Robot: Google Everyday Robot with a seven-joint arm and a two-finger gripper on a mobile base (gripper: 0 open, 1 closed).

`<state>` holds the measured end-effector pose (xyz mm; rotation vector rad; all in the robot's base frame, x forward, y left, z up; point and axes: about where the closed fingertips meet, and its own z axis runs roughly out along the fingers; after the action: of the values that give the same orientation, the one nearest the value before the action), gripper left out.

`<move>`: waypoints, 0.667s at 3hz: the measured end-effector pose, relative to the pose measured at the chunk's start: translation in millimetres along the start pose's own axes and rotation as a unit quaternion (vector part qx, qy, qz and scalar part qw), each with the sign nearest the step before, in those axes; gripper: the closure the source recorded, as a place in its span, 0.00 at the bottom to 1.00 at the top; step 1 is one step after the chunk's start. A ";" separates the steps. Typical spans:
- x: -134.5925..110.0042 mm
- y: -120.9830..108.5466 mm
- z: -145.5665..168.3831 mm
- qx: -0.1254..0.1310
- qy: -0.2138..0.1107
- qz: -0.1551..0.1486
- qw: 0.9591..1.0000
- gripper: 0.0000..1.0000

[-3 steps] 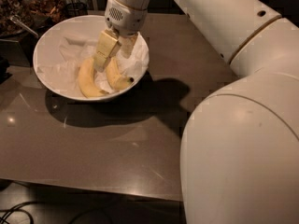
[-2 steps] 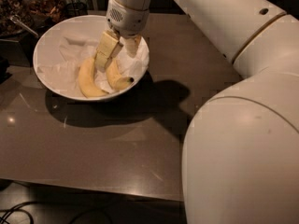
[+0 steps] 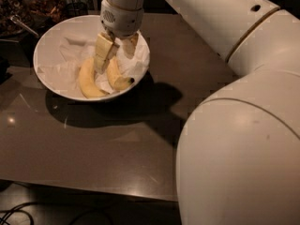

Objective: Pick banana from white bowl

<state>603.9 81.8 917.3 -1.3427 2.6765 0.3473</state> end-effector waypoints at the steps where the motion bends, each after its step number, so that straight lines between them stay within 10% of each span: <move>1: -2.2 -0.5 4.6 -0.001 0.006 -0.003 1.000 0.34; 2: -4.3 -2.4 12.0 -0.011 0.009 -0.007 1.000 0.36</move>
Offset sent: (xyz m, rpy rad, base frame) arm -0.0056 -0.0070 -0.0174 -0.0377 0.0964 0.0489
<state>608.5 86.9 906.2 -1.3778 2.6841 0.3660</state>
